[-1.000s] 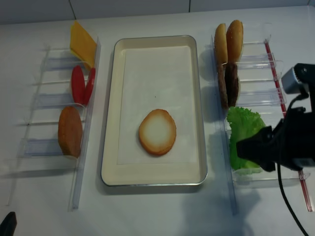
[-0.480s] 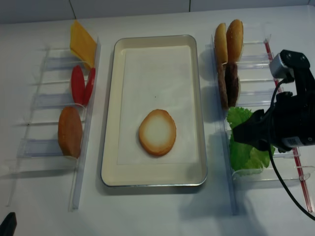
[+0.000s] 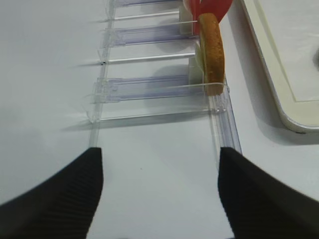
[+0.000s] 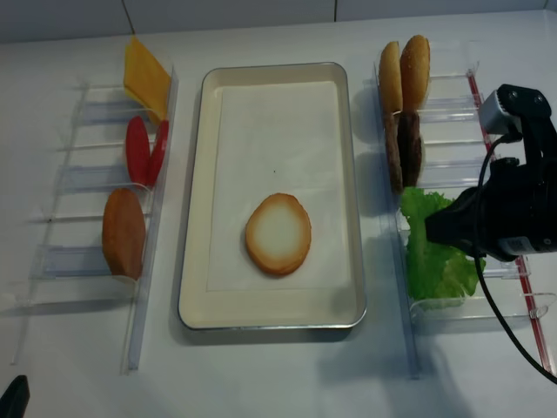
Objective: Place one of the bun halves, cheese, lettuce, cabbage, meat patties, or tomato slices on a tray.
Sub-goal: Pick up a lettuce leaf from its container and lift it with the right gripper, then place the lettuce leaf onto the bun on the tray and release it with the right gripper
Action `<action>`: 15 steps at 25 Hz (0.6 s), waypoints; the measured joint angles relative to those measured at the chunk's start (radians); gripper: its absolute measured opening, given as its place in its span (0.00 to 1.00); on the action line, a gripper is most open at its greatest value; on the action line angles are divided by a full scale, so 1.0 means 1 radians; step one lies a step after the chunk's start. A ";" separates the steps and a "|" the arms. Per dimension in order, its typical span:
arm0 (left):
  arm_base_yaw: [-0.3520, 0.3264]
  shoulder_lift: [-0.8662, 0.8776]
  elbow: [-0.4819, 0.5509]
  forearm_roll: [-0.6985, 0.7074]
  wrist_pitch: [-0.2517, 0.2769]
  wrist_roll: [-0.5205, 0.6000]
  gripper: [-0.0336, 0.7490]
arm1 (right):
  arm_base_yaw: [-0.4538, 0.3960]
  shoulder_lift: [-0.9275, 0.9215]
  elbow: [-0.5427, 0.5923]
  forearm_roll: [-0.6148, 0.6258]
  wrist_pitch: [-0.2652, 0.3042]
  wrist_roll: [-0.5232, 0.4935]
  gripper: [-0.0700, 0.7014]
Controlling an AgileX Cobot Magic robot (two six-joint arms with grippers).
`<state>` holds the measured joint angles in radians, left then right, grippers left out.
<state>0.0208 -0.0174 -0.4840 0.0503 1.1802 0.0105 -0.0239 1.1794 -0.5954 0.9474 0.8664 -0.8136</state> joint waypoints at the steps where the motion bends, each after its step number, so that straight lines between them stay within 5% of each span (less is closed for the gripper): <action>1: 0.000 0.000 0.000 0.000 0.000 0.000 0.67 | 0.000 -0.002 -0.002 0.013 0.022 0.000 0.12; 10: 0.000 0.000 0.000 0.000 0.000 0.000 0.67 | 0.008 -0.134 -0.188 0.023 0.176 0.115 0.12; 15: 0.000 0.000 0.000 0.000 0.000 0.000 0.67 | 0.141 -0.137 -0.291 -0.047 0.143 0.243 0.12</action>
<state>0.0208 -0.0174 -0.4840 0.0503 1.1802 0.0105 0.1168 1.0427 -0.8864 0.9007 1.0094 -0.5707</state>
